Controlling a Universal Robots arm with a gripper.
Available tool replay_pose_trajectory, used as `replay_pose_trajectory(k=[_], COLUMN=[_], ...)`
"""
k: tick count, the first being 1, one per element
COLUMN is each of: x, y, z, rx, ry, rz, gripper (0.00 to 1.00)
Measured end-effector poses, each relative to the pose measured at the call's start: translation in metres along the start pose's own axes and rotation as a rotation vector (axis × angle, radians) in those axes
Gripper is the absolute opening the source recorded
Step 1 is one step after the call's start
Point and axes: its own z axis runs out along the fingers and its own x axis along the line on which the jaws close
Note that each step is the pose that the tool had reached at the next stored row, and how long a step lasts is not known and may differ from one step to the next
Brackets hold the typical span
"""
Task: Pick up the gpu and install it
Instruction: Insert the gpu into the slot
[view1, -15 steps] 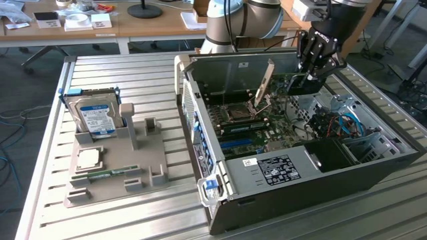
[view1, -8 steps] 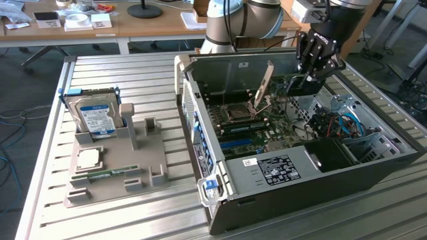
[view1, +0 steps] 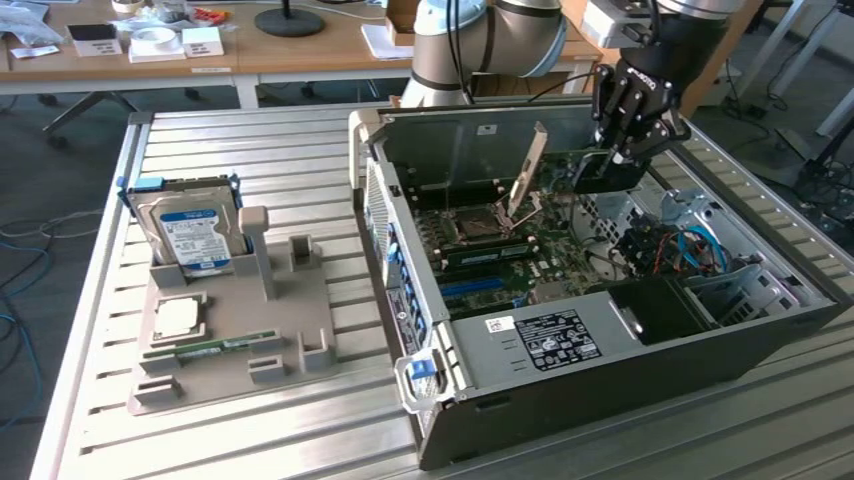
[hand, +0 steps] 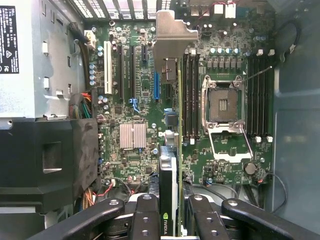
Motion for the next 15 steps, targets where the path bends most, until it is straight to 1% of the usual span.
replay_pose_trajectory(k=[4, 9, 15], x=[0.0, 0.0001, 0.0002], y=[0.0, -0.0001, -0.0001], z=[0.0003, 0.0056, 0.0073], rx=[0.0, 0.0, 0.0], ry=[0.0, -0.0001, 0.0001], rz=[0.0, 0.0, 0.0], gripper=[0.27, 0.27, 0.27])
